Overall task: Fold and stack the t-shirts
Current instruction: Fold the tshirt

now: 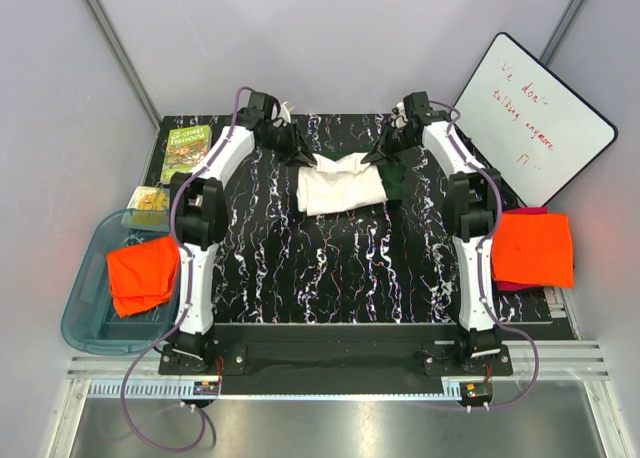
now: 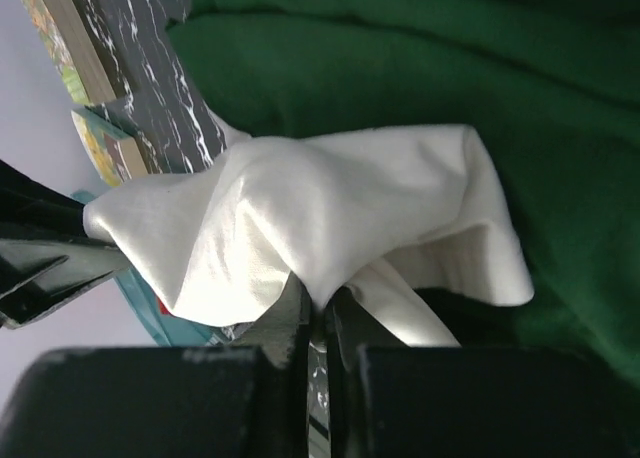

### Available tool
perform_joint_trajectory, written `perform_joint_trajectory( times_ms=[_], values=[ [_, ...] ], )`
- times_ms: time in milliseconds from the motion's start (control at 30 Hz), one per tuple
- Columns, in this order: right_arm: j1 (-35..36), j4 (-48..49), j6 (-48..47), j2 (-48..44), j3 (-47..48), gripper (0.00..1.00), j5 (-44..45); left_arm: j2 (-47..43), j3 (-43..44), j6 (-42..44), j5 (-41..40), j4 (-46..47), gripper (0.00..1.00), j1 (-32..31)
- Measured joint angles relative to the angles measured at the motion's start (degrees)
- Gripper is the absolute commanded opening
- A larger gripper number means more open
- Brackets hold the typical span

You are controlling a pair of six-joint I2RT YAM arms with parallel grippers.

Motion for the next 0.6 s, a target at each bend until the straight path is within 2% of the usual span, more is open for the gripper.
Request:
perform_joint_trajectory(
  times_ms=[33, 67, 267, 333, 400, 467, 500, 600],
  values=[
    [-0.09, -0.11, 0.17, 0.94, 1.36, 0.06, 0.15, 0.61, 0.59, -0.5, 0.44, 0.79, 0.87, 0.31],
    [-0.2, -0.17, 0.35, 1.77, 2.6, 0.06, 0.35, 1.18, 1.16, -0.94, 0.87, 1.88, 0.99, 0.52],
    [-0.92, -0.48, 2.93, 7.65, 12.5, 0.11, 1.46, 2.19, 1.22, -2.91, 2.86, 5.4, 0.99, 1.44],
    [-1.18, -0.2, 4.52, 10.14, 16.04, 0.22, 2.01, 0.81, -2.08, -2.47, 3.17, 6.69, 0.99, 1.66],
    [-1.53, 0.72, 6.95, 12.74, 19.06, 0.4, 2.97, -1.64, -6.95, -1.9, 3.32, 6.97, 0.99, 1.84],
    [-1.9, 1.79, 9.22, 14.19, 20.06, 0.48, 3.98, -4.28, -11.96, -1.29, 3.48, 7.41, 0.99, 1.97],
    [-2.12, 2.49, 10.25, 14.82, 20.15, 0.55, 4.42, -5.81, -14.8, -0.98, 3.5, 7.43, 0.99, 2.01],
    [-2.86, 3.89, 12.15, 15.89, 20.15, 0.62, 5.57, -9.14, -21.14, 0.09, 3.45, 7.3, 0.99, 2.05]
  ],
)
